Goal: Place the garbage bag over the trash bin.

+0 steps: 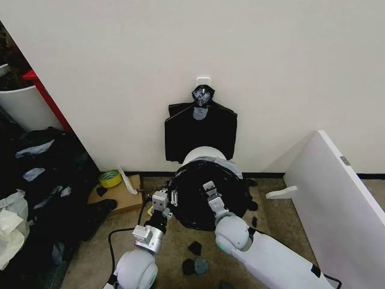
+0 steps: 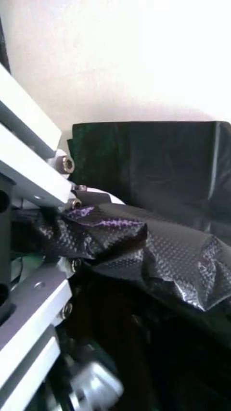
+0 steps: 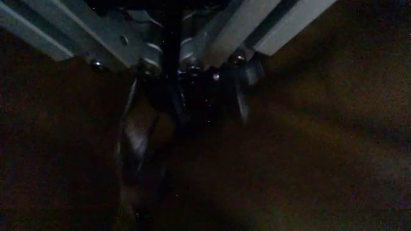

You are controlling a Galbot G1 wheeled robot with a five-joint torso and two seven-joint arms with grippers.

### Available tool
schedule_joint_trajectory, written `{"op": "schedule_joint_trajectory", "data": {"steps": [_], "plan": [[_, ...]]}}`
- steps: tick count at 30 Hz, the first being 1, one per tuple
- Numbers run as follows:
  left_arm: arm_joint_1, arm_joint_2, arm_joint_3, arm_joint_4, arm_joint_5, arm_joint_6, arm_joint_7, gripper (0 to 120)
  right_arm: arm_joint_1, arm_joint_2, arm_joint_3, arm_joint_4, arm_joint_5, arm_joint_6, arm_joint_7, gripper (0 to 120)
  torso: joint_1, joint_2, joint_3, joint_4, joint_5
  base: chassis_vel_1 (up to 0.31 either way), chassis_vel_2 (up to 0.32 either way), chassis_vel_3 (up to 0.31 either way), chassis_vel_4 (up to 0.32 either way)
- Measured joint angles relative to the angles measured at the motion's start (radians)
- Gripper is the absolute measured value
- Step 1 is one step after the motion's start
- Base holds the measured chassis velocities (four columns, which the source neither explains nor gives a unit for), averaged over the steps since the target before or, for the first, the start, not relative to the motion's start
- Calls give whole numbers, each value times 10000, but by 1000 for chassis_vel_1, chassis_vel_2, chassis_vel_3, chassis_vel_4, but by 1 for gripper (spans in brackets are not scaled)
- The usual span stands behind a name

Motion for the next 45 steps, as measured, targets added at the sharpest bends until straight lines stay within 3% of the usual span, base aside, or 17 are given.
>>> {"op": "schedule_joint_trajectory", "data": {"steps": [3, 6, 11, 20, 22, 25, 30, 33, 40, 45], "plan": [[18, 10, 7, -6, -46, 46, -19, 0, -171, -29, 27, 204, 42, 966, -464, 0, 0, 0, -1, 0, 1, 0, 0, 0, 0], [60, 9, 36, -33, -51, 70, -21, 0, -177, 12, 27, 185, 150, 1098, -535, 0, 0, 0, 0, 0, 0, 0, 0, 0, 0], [278, 7, 97, -233, 3, 86, 16, 0, 111, 258, 32, -204, 680, -531, 297, 0, 0, 0, 0, 1, 0, 0, 0, 0, 0], [485, 49, -54, -407, 22, 98, 18, 0, 102, 46, 162, -400, -295, -1001, 537, 0, 0, 0, 0, 1, 1, 0, 0, 0, 0], [500, 39, -58, -420, 16, 102, 16, 0, 28, -33, 224, -399, -685, -678, 383, 0, 0, 1, 0, 0, 0, 0, 0, 0, 0], [522, 25, -63, -420, 7, 108, 11, 0, -151, -129, 338, -334, -1052, 571, -180, 0, 0, 1, 0, 0, 0, 0, 0, 0, 0], [562, -6, -16, -421, 10, 114, 46, 0, -419, -173, 208, 99, -604, 1423, -633, 0, -1, 1, 0, 0, 0, 0, 0, 0, 0], [573, -19, -12, -457, 15, 115, 58, 0, -499, -136, 81, 219, -215, 1239, -601, 0, 0, 1, -1, 0, 0, 0, 0, 0, 0], [719, -3, -60, -671, 21, 117, 84, 0, -499, 42, -72, -71, -114, -541, 255, 0, -1, 2, 0, 1, 1, 0, 0, 0, 0], [759, 8, -88, -694, 30, 119, 95, 0, -522, -1, 52, -180, -732, -733, 398, 0, 0, 2, 0, 1, 0, 0, 0, 0, 0]]}}
